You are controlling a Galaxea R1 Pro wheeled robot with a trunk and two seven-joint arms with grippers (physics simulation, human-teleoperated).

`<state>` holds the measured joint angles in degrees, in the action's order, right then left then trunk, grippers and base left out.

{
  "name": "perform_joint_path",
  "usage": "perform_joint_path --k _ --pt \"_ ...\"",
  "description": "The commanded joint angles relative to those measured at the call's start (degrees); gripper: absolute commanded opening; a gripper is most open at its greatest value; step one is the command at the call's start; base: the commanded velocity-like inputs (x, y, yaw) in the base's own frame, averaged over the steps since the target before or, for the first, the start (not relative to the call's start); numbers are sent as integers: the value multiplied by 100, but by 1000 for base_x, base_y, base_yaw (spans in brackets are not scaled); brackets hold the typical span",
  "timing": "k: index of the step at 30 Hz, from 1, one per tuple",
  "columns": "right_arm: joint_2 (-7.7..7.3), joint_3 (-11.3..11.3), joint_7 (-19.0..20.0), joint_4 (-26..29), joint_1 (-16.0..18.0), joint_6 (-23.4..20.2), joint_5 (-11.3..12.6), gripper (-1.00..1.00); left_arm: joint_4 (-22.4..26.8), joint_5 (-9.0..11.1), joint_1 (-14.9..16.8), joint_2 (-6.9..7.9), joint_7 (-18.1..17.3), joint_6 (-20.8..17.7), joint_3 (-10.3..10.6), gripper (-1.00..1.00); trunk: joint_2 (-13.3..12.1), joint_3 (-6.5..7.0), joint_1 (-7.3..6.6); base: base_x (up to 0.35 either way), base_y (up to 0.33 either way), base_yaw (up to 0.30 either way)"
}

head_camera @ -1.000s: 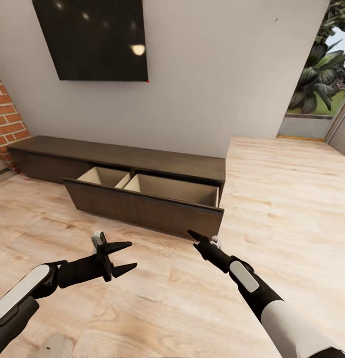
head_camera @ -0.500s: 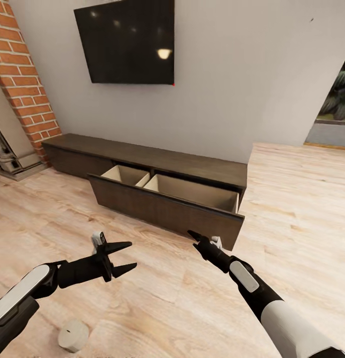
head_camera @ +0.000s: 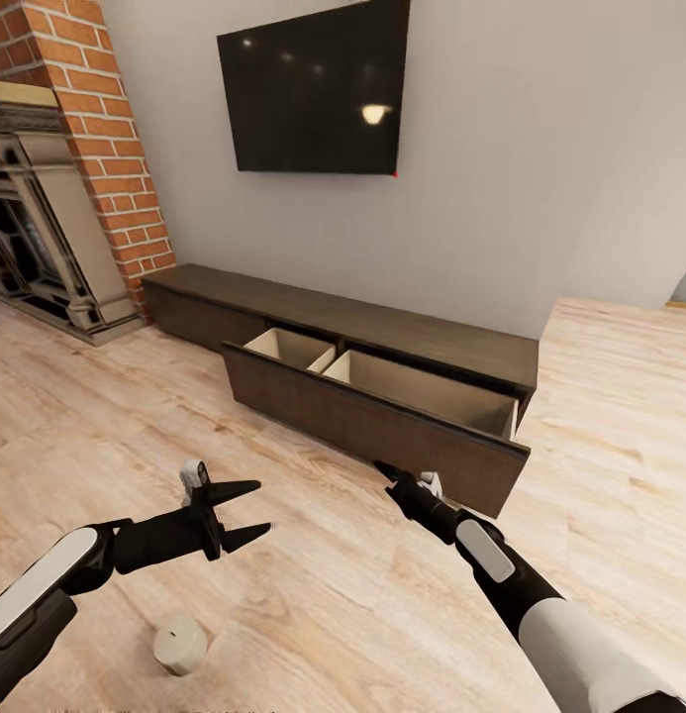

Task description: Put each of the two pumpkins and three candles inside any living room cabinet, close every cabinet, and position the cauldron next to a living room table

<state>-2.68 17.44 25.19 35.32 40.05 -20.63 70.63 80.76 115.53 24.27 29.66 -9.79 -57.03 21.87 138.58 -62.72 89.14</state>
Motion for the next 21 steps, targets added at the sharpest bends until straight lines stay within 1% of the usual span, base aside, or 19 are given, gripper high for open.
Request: perform_joint_path --k 1,12,17,21 --pt "-6 27 3 1 3 -11 47 100 -6 -38 8 4 -58 -1 5 100 2 0 -1 0 0 260" --pt "-5 49 -4 1 3 -4 47 100 -16 -32 8 4 -58 -1 -27 100 2 55 -1 0 0 260" --pt "-2 57 -122 1 3 0 47 100 -46 -30 8 11 -56 -1 -32 100 2 80 -1 0 0 260" --pt "3 58 -157 1 3 4 47 100 -118 -30 8 7 -50 5 -38 100 -159 171 -89 0 0 259"
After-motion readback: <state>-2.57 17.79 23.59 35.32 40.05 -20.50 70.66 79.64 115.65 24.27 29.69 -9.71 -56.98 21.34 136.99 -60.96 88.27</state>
